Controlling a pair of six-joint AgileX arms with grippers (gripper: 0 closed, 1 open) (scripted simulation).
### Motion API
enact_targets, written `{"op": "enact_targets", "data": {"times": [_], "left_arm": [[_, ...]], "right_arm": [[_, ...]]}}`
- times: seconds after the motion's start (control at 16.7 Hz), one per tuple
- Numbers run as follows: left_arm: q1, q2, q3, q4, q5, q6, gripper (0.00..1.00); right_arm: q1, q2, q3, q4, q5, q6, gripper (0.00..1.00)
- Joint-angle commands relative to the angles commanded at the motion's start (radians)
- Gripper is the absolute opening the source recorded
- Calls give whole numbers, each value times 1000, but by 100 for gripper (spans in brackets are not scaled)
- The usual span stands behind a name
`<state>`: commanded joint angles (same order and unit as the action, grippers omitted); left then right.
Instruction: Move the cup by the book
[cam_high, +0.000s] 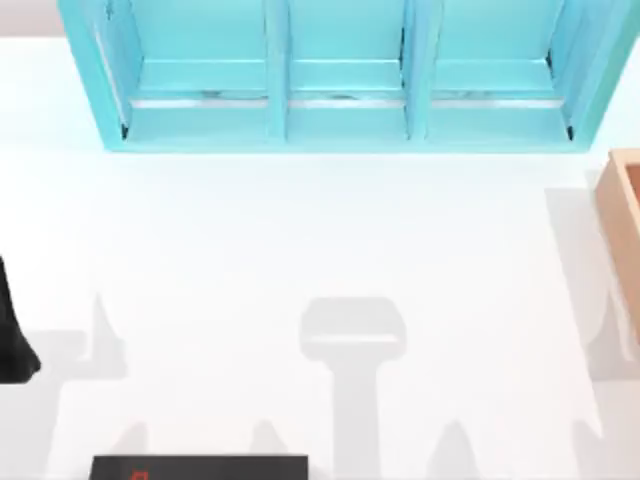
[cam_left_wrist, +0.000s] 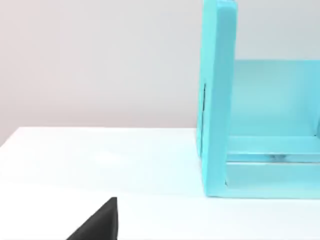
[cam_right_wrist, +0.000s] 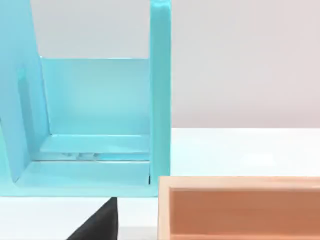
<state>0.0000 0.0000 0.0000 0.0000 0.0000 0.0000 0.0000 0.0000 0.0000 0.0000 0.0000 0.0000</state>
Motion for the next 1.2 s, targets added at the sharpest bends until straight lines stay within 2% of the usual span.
{"op": "enact_targets", "data": {"times": [0.24,0.48,0.78,1.2], "left_arm": [[3,24,27,-17,-3,28,100],[19,186,191,-129,-13,201,100],[60,581,534,-413,-16,567,100],[173,1343,1129,-955,5,1168,100]], "right_arm": [[0,0,0,0,0,0,100],[0,0,0,0,0,0,100],[0,0,0,0,0,0,100],[0,0,0,0,0,0,100]]}}
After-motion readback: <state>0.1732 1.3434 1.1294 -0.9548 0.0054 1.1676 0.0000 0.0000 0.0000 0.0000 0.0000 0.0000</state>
